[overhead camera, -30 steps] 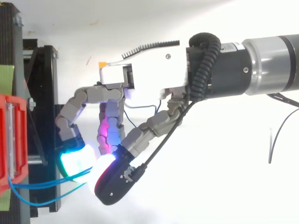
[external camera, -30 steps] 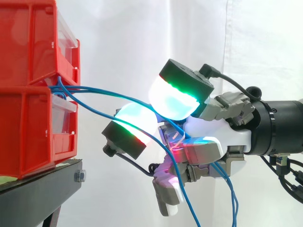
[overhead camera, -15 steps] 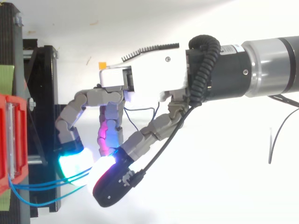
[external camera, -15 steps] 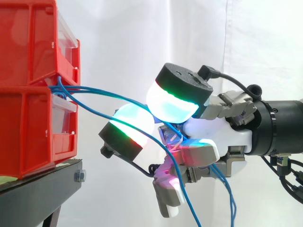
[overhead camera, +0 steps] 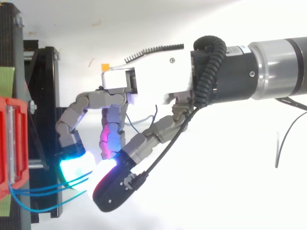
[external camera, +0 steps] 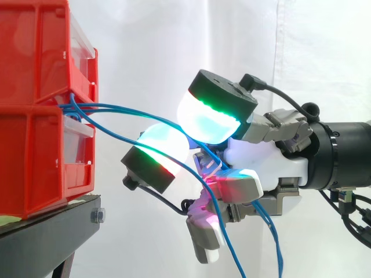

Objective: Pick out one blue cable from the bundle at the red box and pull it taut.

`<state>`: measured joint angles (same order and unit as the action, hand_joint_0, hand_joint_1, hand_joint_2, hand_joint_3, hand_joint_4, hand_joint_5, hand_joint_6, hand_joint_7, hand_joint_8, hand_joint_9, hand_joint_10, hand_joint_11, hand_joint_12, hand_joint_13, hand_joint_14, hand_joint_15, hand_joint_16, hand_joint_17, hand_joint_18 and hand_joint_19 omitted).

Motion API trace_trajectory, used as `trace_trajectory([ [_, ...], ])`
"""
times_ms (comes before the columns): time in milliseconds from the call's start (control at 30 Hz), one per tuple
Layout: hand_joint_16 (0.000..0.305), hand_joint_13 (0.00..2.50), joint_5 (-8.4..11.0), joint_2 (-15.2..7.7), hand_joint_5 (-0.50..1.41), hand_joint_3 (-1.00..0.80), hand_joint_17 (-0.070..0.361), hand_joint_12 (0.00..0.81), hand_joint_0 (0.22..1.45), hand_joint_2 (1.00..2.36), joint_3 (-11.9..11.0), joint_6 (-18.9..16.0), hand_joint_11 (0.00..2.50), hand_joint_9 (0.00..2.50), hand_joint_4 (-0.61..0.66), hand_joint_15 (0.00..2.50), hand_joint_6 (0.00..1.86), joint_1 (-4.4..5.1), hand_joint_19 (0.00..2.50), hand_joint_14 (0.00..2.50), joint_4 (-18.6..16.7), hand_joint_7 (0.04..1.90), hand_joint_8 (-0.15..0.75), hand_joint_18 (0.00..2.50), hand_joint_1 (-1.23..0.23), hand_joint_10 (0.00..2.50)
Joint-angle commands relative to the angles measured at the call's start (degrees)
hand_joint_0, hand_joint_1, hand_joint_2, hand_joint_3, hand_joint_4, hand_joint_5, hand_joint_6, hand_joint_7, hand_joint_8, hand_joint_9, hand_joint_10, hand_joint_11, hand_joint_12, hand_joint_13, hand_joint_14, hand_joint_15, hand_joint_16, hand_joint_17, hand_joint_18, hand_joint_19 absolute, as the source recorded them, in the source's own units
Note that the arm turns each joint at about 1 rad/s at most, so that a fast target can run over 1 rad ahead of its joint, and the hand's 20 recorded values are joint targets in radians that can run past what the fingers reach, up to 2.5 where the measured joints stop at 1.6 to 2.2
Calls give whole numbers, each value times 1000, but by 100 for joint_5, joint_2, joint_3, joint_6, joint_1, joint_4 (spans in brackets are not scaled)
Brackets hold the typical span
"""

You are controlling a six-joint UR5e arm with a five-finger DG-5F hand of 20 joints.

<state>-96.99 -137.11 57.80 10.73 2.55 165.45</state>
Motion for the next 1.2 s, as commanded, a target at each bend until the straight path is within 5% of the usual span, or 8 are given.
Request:
trace_trajectory([
  [0, 55, 1080, 31, 0, -84, -308, 124, 411, 613, 1014, -23, -10, 762, 1436, 23, 662, 829, 0, 795, 25, -4, 965, 291, 774, -556, 28],
  [267, 64, 1093, 40, 0, -96, -175, 144, 446, 602, 1015, -23, -10, 795, 1442, 49, 649, 825, 0, 751, 24, 22, 945, 326, 829, -637, 24],
  [433, 57, 1058, 49, 0, -118, -455, 129, 416, 581, 1003, -23, -10, 829, 1395, 50, 666, 846, 0, 774, 24, -4, 939, 297, 771, -771, 27],
  [767, 56, 1083, 84, 0, -105, -500, 126, 415, 584, 1000, -23, -36, 825, 1439, 44, 659, 835, 18, 781, 23, 14, 933, 296, 795, -521, 28],
  [1167, 63, 1097, 84, 0, -120, -79, 141, 439, 614, 1018, -23, -36, 847, 1407, 17, 654, 897, 27, 753, 24, 22, 945, 325, 855, -784, 26],
])
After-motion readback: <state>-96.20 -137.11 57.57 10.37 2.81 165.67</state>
